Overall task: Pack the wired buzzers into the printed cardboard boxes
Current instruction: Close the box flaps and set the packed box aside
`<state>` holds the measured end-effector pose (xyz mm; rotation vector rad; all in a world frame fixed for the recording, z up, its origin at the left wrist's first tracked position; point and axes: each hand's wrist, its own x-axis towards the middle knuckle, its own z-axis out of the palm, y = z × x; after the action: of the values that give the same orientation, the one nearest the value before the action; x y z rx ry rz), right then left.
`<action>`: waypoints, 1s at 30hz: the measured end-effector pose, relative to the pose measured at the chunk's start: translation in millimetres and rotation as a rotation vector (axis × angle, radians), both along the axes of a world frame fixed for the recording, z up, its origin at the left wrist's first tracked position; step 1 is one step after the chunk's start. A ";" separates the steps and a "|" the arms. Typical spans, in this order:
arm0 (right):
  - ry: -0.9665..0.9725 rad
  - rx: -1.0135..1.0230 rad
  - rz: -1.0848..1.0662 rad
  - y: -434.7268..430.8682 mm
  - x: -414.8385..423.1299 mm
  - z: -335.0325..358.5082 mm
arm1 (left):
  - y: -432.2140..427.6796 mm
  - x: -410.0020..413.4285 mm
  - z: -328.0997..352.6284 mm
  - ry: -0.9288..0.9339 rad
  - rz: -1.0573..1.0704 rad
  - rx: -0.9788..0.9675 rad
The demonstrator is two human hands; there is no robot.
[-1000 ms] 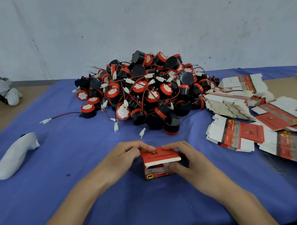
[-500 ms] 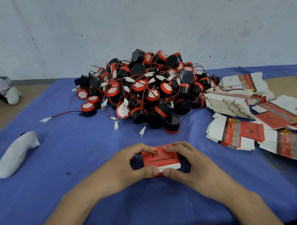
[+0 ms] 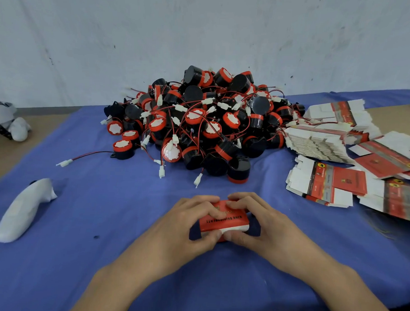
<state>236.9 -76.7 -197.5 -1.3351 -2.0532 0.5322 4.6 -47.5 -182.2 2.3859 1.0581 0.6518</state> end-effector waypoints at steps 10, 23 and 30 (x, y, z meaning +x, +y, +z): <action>0.044 -0.031 -0.014 -1.0 0.8 0.4 | -3.1 1.4 5.7 0.042 0.013 0.081; 0.052 -0.038 -0.004 -3.7 0.4 4.5 | -3.6 1.1 3.3 0.139 0.048 0.150; 0.024 -0.051 0.012 -0.1 0.5 1.5 | -7.8 5.6 8.5 0.190 0.033 0.247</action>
<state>237.5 -76.8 -196.0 -1.3398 -2.0421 0.6067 10.2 -55.3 -173.7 2.6925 1.1557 0.6070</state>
